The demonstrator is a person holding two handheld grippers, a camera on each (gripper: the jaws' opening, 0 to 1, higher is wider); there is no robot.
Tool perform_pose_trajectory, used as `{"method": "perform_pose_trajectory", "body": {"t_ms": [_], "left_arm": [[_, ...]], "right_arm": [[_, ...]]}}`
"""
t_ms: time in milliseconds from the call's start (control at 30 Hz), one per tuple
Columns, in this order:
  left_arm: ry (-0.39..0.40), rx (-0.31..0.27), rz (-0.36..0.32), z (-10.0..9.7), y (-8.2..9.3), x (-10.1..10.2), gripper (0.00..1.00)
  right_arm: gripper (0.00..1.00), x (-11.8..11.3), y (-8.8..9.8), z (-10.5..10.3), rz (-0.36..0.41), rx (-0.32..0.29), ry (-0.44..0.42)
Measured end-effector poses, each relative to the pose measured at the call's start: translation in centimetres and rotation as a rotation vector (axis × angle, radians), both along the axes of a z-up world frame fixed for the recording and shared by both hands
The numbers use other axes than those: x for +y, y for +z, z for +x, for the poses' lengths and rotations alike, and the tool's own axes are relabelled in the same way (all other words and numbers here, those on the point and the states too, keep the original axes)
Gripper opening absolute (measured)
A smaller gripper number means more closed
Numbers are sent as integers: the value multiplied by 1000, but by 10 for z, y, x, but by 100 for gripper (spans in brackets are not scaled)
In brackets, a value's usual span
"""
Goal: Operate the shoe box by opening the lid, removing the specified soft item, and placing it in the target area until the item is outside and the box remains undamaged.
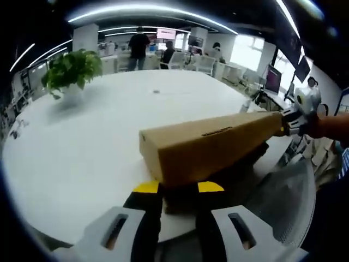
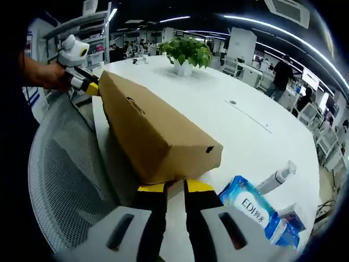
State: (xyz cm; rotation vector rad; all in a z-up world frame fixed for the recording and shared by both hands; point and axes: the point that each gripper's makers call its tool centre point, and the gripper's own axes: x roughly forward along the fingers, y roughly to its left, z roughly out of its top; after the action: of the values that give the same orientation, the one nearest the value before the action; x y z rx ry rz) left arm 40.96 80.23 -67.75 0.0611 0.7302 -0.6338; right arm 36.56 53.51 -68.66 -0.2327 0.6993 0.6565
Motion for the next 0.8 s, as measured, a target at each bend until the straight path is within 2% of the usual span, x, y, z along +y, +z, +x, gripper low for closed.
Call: {"method": "perform_pose_trajectory", "body": {"t_ms": [33,200,667,800], "left_arm": [[0,3,-1,0,-1,0,21],[-15,19,14,-3,-6,0,21],[-32,48,44,-6,-22,1,22],[-39,47,70,-8,-25,2,22]], "right_arm": [[9,2,-2,-3,17,16,-5],[6,18,1,-10,99,21,3],[5,8,-7,-12,58,39,-9],[4,8,-8,-16,51,42,-3]]}}
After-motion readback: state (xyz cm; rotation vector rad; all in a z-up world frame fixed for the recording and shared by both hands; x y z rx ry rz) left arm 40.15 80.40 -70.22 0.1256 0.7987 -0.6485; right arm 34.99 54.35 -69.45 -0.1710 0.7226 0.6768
